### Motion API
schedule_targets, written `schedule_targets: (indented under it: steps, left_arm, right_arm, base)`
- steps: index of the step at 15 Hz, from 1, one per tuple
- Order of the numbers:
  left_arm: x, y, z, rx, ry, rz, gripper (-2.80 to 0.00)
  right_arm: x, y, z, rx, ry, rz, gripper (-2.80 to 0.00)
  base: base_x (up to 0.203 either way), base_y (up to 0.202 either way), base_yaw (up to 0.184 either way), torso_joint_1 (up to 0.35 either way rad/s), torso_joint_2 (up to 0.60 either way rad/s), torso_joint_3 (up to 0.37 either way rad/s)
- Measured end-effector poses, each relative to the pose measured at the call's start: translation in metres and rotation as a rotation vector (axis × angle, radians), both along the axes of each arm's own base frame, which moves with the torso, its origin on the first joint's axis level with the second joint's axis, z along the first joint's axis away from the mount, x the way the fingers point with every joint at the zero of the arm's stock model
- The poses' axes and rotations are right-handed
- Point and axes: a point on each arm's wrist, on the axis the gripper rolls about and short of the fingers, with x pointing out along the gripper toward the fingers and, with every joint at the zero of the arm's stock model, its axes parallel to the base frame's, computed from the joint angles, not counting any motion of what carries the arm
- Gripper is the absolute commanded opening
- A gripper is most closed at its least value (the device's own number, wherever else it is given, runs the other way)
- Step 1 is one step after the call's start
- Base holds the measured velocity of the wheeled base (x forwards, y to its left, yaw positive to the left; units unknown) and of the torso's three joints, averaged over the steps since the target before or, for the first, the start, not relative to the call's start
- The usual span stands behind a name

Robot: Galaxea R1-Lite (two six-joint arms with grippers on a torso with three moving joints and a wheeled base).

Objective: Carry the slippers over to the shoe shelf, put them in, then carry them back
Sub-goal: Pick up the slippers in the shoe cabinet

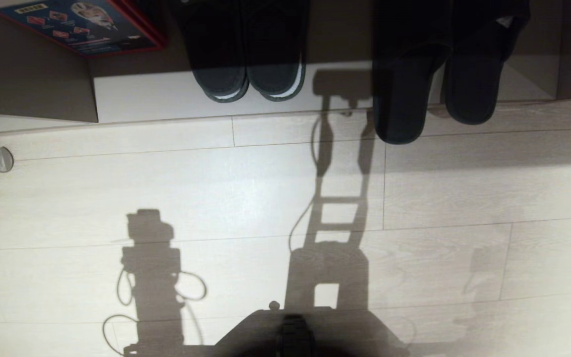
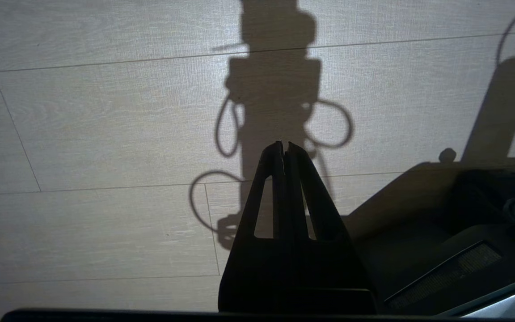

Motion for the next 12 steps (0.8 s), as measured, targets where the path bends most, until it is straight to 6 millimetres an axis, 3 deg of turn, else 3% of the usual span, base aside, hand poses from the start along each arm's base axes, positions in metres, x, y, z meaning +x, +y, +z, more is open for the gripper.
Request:
schedule_targets:
  steps: [8,12]
  left_arm:
    - [0.000,0.000,0.000,-0.003,0.000,0.000,-2.80]
    - [0.000,0.000,0.000,-0.003,0.000,0.000,-2.80]
  right_arm:
    - [0.000,0.000,0.001,0.003,-0.006,0.007,-2.80]
    - [-0.008,0.001,0.039,0.016,-0.098,0.076,-2.80]
  base:
    - [0.000,0.000,0.000,0.000,0.00,0.000]
    - [0.000,0.000,0.000,0.000,0.00,0.000]
